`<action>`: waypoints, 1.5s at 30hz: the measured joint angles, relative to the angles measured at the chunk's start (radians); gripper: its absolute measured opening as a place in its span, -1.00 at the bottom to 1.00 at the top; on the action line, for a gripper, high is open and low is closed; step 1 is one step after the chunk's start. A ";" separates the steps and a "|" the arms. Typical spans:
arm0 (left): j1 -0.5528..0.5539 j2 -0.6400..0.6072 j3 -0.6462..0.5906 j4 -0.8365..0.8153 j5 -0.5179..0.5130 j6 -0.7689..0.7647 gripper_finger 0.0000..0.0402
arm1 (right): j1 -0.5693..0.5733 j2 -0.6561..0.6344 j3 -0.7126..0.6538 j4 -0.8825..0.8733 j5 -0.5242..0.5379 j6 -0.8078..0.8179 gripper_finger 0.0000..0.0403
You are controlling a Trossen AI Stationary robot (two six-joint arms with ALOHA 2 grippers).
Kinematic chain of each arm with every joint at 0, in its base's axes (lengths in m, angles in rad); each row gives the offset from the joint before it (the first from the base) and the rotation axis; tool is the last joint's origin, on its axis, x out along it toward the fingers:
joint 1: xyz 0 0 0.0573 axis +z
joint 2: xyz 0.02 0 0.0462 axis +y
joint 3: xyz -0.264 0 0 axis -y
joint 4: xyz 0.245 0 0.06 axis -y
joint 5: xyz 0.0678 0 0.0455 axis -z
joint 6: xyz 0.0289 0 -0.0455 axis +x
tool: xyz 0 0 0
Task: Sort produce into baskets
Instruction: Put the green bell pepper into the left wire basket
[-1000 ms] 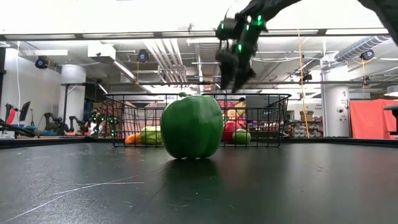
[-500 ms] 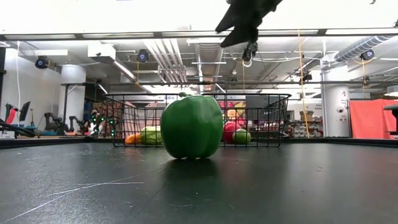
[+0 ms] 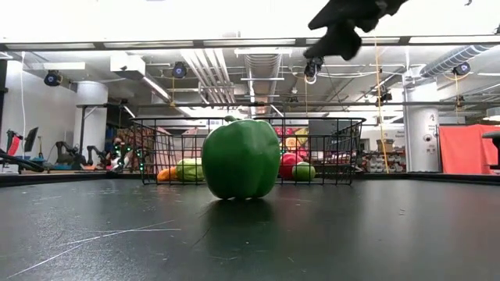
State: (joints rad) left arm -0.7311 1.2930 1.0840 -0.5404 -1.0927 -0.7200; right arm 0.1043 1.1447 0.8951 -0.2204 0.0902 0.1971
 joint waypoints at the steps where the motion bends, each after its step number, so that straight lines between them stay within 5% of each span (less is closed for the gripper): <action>1: 0.001 0.000 0.000 0.003 0.000 0.000 0.12 | 0.014 0.000 -0.015 0.000 0.000 0.018 0.65; 15: 0.001 0.109 0.000 0.102 0.063 0.004 0.12 | 0.306 0.002 -0.043 -0.190 -0.005 0.348 0.62; 24: 0.001 0.256 0.000 0.159 0.064 0.004 0.12 | 0.372 0.003 0.027 -0.531 -0.008 0.533 0.62; 35: 0.024 0.421 0.000 0.385 0.029 0.133 0.12 | 0.372 0.005 0.031 -0.443 0.162 0.395 0.62; 45: 0.120 0.475 0.000 0.411 0.116 0.140 0.12 | 0.372 0.005 0.028 -0.298 0.174 0.295 0.62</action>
State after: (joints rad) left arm -0.6111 1.7677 1.0840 -0.1295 -0.9765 -0.5805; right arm 0.4759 1.1496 0.9229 -0.5188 0.2642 0.4918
